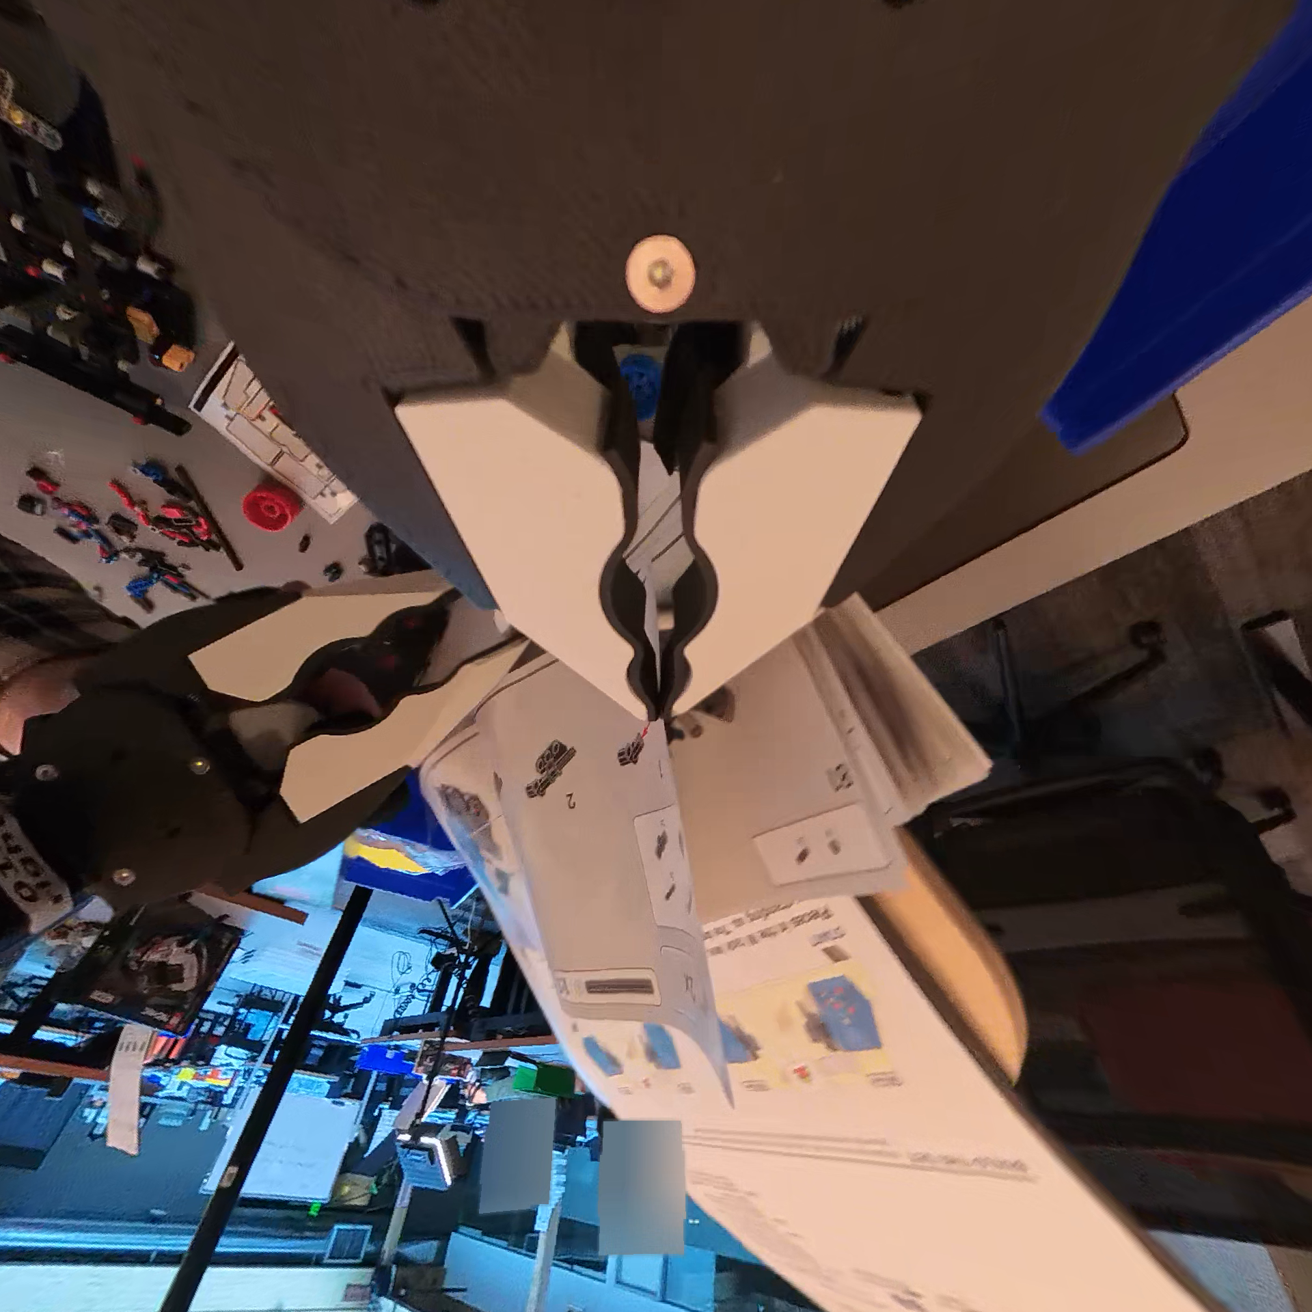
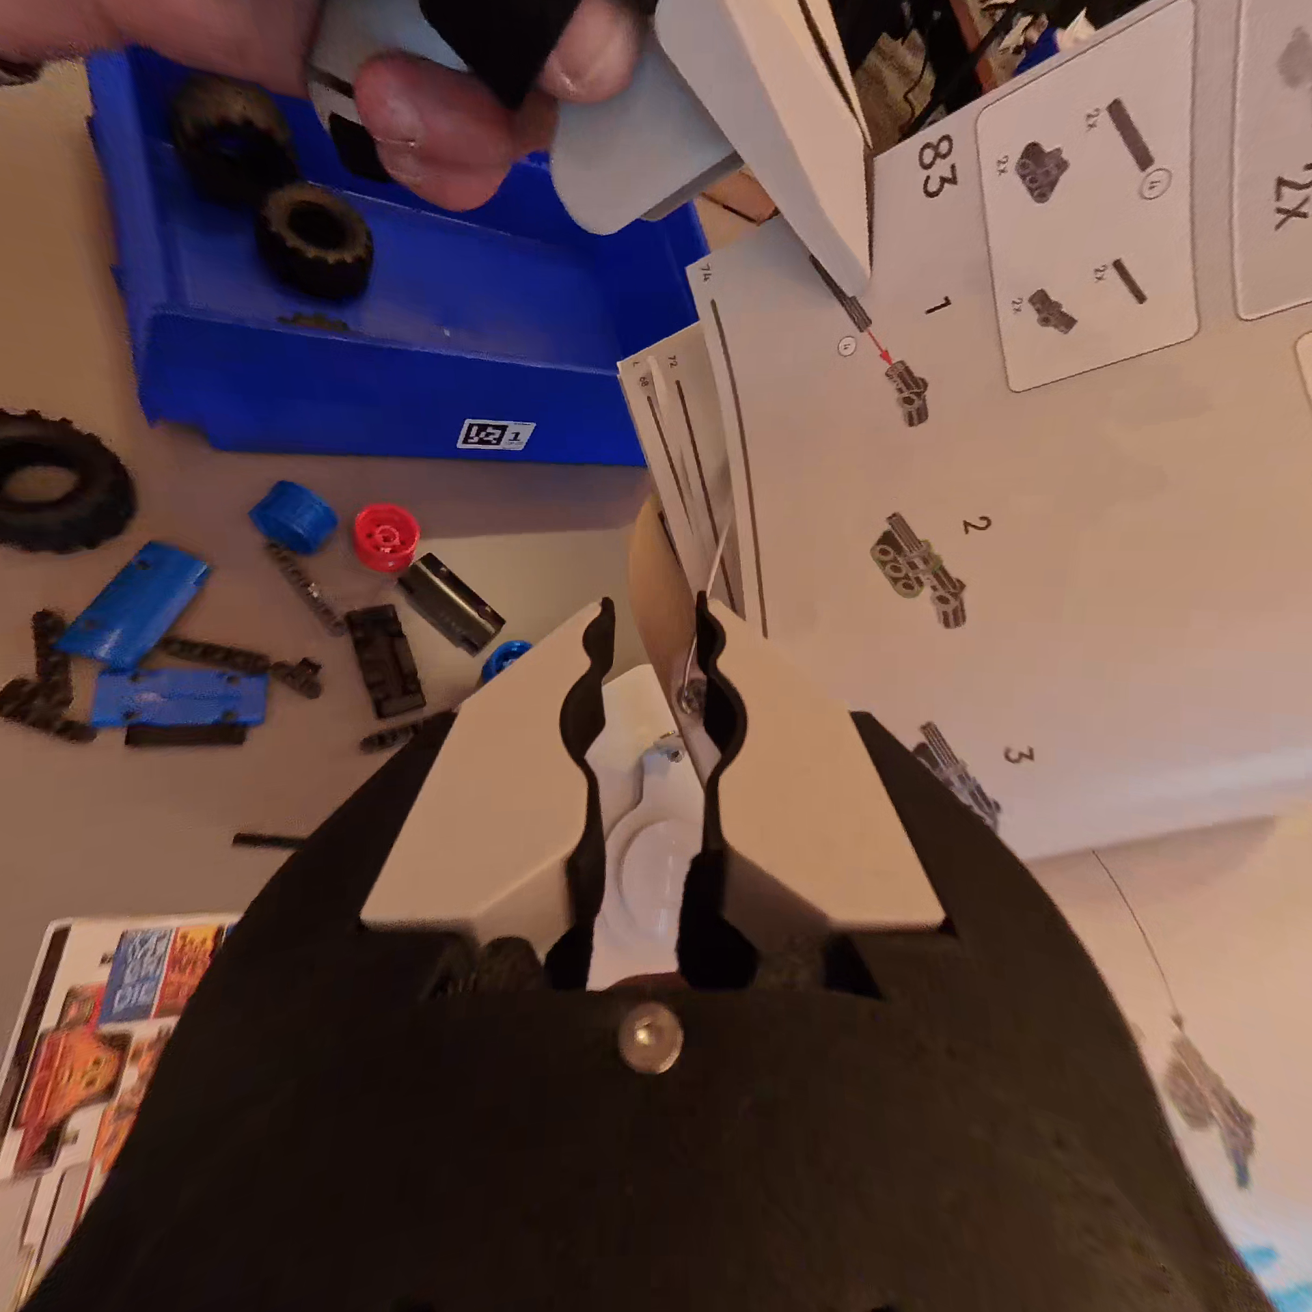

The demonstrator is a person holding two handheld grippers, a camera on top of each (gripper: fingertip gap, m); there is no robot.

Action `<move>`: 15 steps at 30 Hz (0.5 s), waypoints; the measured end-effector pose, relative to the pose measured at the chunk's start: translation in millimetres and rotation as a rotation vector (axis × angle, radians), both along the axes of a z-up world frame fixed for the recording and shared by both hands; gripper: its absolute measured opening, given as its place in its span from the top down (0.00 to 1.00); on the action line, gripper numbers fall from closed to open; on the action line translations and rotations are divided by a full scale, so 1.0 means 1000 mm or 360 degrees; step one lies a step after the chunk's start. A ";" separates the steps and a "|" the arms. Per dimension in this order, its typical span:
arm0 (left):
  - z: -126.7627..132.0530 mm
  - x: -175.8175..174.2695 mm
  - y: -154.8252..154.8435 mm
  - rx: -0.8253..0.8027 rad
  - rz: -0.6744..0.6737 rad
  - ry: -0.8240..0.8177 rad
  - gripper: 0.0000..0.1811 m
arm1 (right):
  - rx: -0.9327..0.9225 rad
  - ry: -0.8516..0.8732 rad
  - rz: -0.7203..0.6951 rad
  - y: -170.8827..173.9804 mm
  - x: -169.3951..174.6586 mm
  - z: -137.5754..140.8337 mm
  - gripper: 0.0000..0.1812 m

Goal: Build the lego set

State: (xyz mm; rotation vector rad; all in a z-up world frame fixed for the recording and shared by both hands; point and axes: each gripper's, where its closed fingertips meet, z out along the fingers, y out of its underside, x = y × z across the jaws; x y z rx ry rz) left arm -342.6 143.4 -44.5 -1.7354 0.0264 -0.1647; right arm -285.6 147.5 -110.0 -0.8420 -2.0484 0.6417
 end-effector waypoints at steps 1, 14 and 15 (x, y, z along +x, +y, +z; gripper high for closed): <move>-0.003 -0.004 -0.002 -0.0010 0.0006 -0.0003 1.00 | 0.0006 0.0011 -0.0020 0.000 -0.007 -0.001 0.91; -0.024 -0.017 0.000 -0.0025 -0.0005 -0.0075 1.00 | 0.0080 0.0103 0.0098 -0.001 -0.009 -0.002 1.00; -0.026 -0.018 0.000 -0.0037 0.0002 -0.0075 1.00 | 0.0071 0.0122 0.0102 -0.001 -0.009 -0.002 1.00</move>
